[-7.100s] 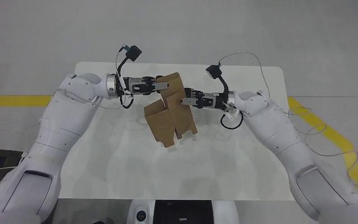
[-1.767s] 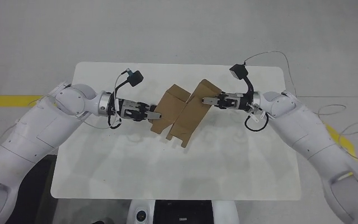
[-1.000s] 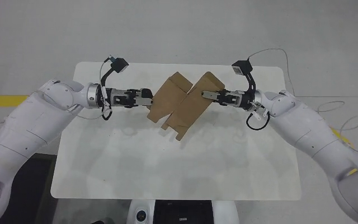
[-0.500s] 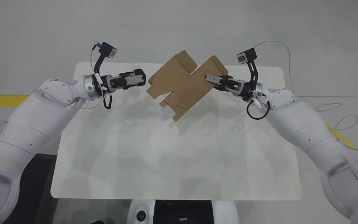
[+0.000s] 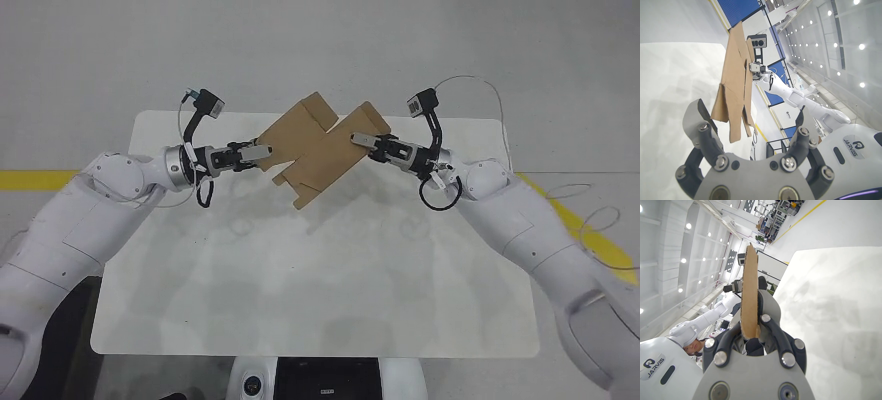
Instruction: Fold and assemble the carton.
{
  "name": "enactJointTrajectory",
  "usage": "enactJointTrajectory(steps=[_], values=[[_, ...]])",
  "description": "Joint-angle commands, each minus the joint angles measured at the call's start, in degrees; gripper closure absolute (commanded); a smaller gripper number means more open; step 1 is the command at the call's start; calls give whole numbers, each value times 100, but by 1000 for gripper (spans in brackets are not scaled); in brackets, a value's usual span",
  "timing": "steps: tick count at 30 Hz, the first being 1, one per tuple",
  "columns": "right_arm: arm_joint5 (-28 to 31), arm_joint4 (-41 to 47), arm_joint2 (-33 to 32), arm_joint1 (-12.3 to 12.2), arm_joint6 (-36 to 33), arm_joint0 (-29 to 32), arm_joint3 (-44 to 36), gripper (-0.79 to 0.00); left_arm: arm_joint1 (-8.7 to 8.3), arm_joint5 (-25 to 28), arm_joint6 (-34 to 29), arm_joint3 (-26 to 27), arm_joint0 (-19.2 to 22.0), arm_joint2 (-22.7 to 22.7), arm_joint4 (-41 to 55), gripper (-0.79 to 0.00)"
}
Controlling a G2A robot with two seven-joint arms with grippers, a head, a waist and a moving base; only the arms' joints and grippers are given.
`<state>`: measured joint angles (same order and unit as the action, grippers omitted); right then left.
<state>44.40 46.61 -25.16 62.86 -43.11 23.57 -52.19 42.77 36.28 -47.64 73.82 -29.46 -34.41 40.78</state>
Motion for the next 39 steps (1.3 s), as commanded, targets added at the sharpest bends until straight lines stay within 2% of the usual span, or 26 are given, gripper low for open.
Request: enactJointTrajectory(steps=[1, 10, 18, 37, 38, 39], values=[[-17, -122, -73, 26, 99, 35, 62, 0, -16, -41, -76, 55, -80, -114, 65, -785], [-29, -558, -355, 123, 408, 211, 209, 0, -88, -273, -489, 218, -377, -546, 173, -785], [-68, -828, -548, 218, 408, 331, 242, 0, -100, -461, -611, 379, -591, -879, 245, -785], [-147, -1178, -933, 439, 90, 512, 142, 0, 155, -1247, -523, 220, -698, -1111, 157, -785], [-153, -1194, -954, 447, 65, 517, 142, 0, 168, -1274, -518, 209, -702, -1122, 138, -717], [-157, -1208, -977, 455, 44, 522, 140, 0, 180, -1301, -513, 195, -707, -1133, 118, -610]])
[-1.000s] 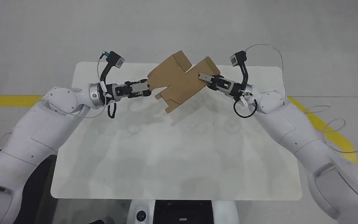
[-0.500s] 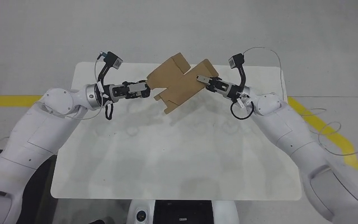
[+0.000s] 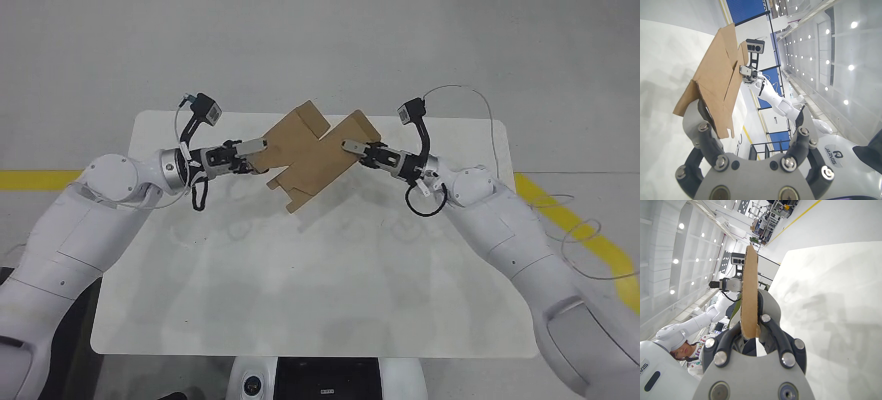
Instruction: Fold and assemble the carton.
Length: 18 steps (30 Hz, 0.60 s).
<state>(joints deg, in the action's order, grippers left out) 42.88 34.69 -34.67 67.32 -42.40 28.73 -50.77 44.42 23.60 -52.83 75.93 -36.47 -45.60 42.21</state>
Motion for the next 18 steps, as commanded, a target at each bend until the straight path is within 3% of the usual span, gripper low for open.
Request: enactJointTrajectory(steps=[1, 2, 4, 18], values=[[-12, -34, -47, 17, -49, 9, -6, 0, 27, -67, 11, -28, -12, -22, -45, -496], [-19, -50, -68, 26, -62, 15, -8, 0, 40, -98, 10, -37, -15, -31, -62, -406], [-27, -77, -114, 41, -91, 27, -8, 0, 63, -165, -3, -54, -25, -52, -90, -354], [-90, -278, -386, 153, -240, 105, 75, 0, 195, -363, -131, -250, -88, -180, -596, -299]])
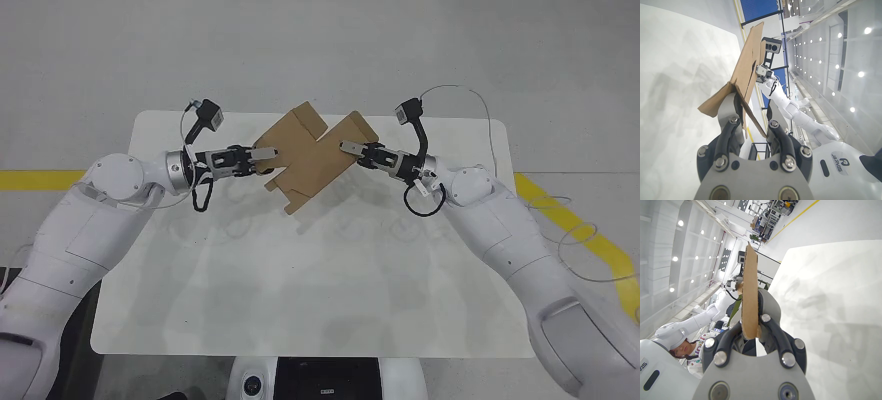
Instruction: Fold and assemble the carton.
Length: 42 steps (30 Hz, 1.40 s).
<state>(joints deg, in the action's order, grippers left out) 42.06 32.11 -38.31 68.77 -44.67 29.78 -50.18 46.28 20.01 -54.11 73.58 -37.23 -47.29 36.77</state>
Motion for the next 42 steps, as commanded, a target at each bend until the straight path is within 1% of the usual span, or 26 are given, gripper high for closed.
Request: enactJointTrajectory(steps=[1, 6, 8, 9, 13, 14, 17, 18, 21, 22, 23, 28, 32, 35, 36, 38, 41, 42], values=[[-13, -33, -41, 15, -23, 3, 25, 0, 17, -6, -5, -28, -19, -22, -91, -296], [-32, -121, -130, 48, -65, 25, 72, 0, 53, -12, -15, -72, -46, -87, -256, -283], [-41, -153, -163, 61, -81, 35, 79, 0, 67, -32, -20, -86, -58, -112, -312, -262], [-47, -167, -181, 67, -89, 39, 81, 0, 75, -37, -23, -90, -64, -125, -330, -225], [-46, -234, -247, 90, -125, 54, 90, 0, 104, -63, -34, -114, -94, -170, -409, -28], [-49, -250, -262, 96, -142, 55, 92, 0, 112, -73, -37, -118, -100, -181, -420, -12], [-57, -295, -305, 116, -178, 55, 86, 0, 136, -126, -50, -140, -117, -210, -456, -15], [-57, -309, -319, 123, -191, 56, 79, 0, 143, -141, -50, -146, -120, -222, -469, -3], [-72, -351, -362, 140, -213, 63, 82, 0, 165, -175, -65, -152, -135, -261, -489, 0], [-83, -378, -378, 144, -215, 62, 89, -268, 171, -181, -74, -157, -141, -279, -481, 0], [-95, -411, -395, 147, -212, 59, 100, -785, 177, -184, -92, -156, -145, -304, -455, 0], [-167, -597, -528, 126, -257, 57, 260, -785, 197, -190, -171, -154, -156, -438, -373, 0], [-147, -948, -808, -2, -248, 12, 508, -785, 206, -110, -237, -156, -148, -557, -393, 0], [-61, -1093, -1063, -122, -334, 26, 448, -785, 210, 63, -325, -167, -144, -627, -514, 0], [26, -1083, -1127, -153, -453, 47, 333, -785, 213, 123, -358, -172, -141, -643, -557, 0], [106, -740, -1219, -185, -829, 146, 77, -785, 219, 292, -484, -154, -136, -664, -653, 0], [-7, -317, -1220, -204, -1689, 157, -171, -785, 223, 547, -709, -114, -168, -683, -771, 0], [-77, -214, -1206, -200, -1833, 149, -214, -785, 223, 595, -746, -109, -178, -688, -795, 0]])
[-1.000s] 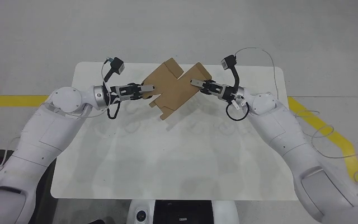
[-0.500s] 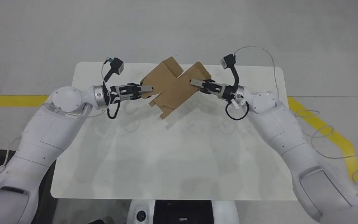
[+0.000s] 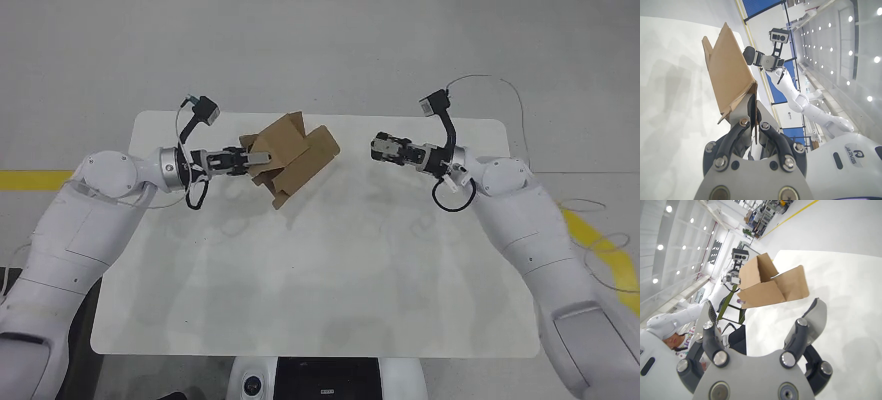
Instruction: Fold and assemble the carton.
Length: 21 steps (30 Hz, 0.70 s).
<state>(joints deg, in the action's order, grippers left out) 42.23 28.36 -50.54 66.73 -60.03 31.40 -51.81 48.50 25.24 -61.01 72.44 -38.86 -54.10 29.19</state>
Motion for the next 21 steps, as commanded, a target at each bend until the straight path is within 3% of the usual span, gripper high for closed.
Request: enactJointTrajectory(steps=[1, 6, 11, 16, 17, 21], values=[[-284, 342, 71, 16, -486, -22, -202, -785, 1, 156, -130, 22, -36, -18, -84, 0], [-838, 820, 273, 13, -1042, -59, -640, -785, -8, 557, -443, 112, -123, -79, -231, 0], [-1016, 1185, 293, -29, -1220, -90, -796, -785, -18, 918, -850, 183, -206, -123, -191, 0], [-1217, 1585, 366, -21, -1422, -83, -849, -785, -50, 911, -892, 491, -313, -122, -200, 0], [-1216, 1610, 389, -11, -1421, -84, -844, -754, -57, 905, -899, 536, -336, -121, -180, 0], [-1174, 1696, 528, 54, -1380, -72, -901, -785, -83, 848, -955, 684, -398, -127, -48, 0]])
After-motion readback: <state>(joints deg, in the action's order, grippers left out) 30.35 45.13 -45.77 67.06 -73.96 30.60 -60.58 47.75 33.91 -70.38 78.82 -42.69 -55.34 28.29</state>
